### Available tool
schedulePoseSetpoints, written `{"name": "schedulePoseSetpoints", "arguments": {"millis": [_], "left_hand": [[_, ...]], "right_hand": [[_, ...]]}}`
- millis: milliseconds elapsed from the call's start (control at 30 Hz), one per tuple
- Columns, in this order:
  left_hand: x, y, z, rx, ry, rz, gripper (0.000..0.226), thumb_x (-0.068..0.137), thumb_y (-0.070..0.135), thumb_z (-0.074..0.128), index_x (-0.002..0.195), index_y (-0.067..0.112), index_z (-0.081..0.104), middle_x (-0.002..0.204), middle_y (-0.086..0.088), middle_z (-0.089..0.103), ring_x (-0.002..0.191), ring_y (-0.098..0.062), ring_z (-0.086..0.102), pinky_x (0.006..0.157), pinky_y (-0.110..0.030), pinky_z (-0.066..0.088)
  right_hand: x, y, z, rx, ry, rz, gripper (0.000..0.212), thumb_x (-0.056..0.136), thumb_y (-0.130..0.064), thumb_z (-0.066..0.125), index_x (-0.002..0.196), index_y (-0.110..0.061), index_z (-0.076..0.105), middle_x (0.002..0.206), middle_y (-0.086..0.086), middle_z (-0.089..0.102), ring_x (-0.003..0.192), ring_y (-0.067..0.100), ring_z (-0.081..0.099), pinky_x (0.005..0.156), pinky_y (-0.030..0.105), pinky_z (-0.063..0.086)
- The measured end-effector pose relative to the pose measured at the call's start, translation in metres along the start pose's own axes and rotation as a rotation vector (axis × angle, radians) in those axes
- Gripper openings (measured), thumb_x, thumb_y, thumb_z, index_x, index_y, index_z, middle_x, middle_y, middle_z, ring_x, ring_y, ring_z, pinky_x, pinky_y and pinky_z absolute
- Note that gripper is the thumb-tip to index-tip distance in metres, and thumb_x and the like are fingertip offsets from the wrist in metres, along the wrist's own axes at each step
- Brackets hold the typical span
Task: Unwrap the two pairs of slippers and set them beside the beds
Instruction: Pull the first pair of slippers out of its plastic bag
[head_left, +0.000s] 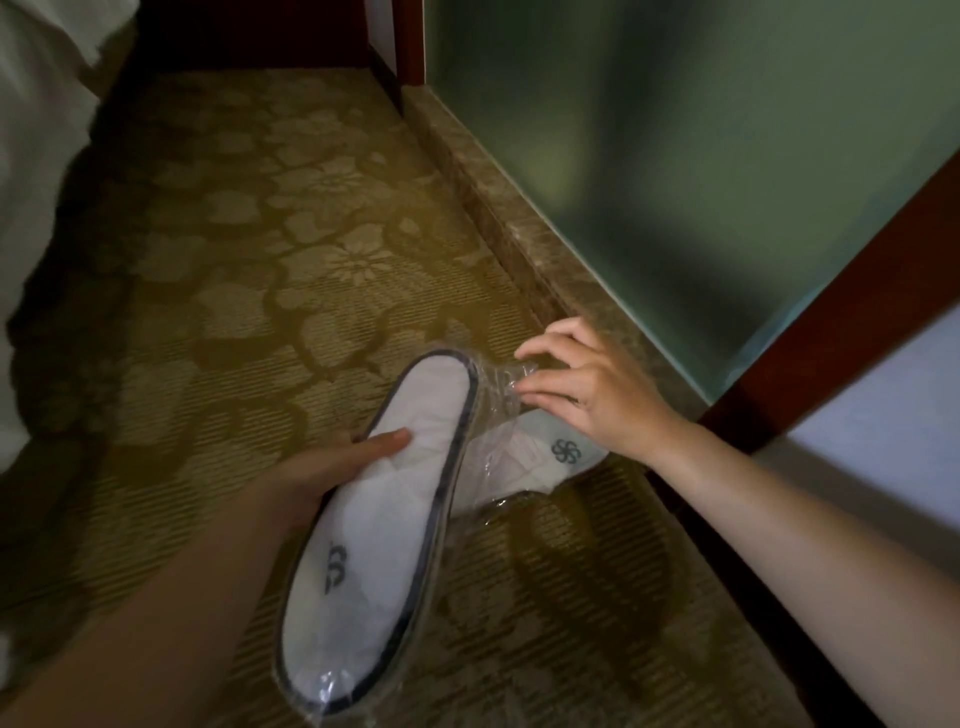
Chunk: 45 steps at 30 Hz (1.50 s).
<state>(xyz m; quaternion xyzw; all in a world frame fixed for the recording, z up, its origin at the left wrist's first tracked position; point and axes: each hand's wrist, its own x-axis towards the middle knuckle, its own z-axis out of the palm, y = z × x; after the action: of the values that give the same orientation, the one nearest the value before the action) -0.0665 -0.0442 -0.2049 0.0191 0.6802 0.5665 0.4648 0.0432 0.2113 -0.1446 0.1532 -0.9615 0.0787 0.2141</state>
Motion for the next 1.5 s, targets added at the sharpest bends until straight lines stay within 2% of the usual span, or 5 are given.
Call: {"name": "schedulePoseSetpoints", "arguments": {"millis": [200, 800, 967, 1133, 1500], "left_hand": [[0.005, -0.003, -0.002, 0.026, 0.04, -0.027, 0.039, 0.071, 0.04, 0.074, 0.102, 0.021, 0.06, 0.102, -0.01, 0.074, 0.096, -0.03, 0.07, 0.088, -0.044, 0.055], [0.011, -0.001, 0.005, 0.209, 0.097, 0.006, 0.051, 0.046, 0.056, 0.078, 0.08, 0.019, 0.068, 0.06, 0.006, 0.076, 0.057, -0.011, 0.073, 0.047, -0.019, 0.054], [0.01, -0.001, 0.007, 0.31, 0.072, -0.007, 0.066, 0.051, 0.057, 0.077, 0.1, 0.015, 0.069, 0.093, -0.007, 0.074, 0.085, -0.024, 0.071, 0.074, -0.032, 0.056], [0.011, 0.002, 0.01, 0.372, 0.027, -0.017, 0.033, 0.068, 0.049, 0.073, 0.087, 0.022, 0.068, 0.078, 0.005, 0.074, 0.068, -0.011, 0.071, 0.051, -0.02, 0.052], [0.006, -0.001, 0.004, 0.443, -0.015, -0.032, 0.038, 0.054, 0.054, 0.079, 0.079, 0.027, 0.072, 0.068, 0.013, 0.076, 0.061, -0.007, 0.073, 0.044, -0.014, 0.051]], "right_hand": [[-0.001, -0.002, 0.004, 0.223, -0.039, 0.186, 0.014, 0.081, -0.019, 0.068, 0.088, -0.01, 0.075, 0.09, -0.003, 0.067, 0.095, 0.014, 0.049, 0.081, 0.024, 0.041], [-0.007, 0.002, 0.028, 0.809, 0.082, 0.777, 0.028, 0.084, -0.014, 0.062, 0.06, -0.028, 0.069, 0.06, -0.018, 0.069, 0.064, -0.012, 0.06, 0.061, -0.001, 0.04], [-0.008, 0.002, 0.037, 0.817, 0.097, 0.871, 0.031, 0.085, -0.019, 0.06, 0.056, -0.027, 0.068, 0.063, -0.016, 0.069, 0.068, -0.002, 0.061, 0.072, 0.02, 0.044], [-0.005, -0.005, 0.039, 0.865, 0.219, 1.021, 0.032, 0.086, -0.023, 0.058, 0.057, -0.027, 0.068, 0.058, -0.017, 0.066, 0.068, 0.006, 0.06, 0.068, 0.023, 0.044], [-0.011, -0.006, 0.036, 0.909, 0.304, 1.258, 0.028, 0.093, -0.019, 0.049, 0.07, -0.016, 0.064, 0.071, 0.003, 0.067, 0.068, 0.015, 0.064, 0.07, 0.032, 0.051]]}}
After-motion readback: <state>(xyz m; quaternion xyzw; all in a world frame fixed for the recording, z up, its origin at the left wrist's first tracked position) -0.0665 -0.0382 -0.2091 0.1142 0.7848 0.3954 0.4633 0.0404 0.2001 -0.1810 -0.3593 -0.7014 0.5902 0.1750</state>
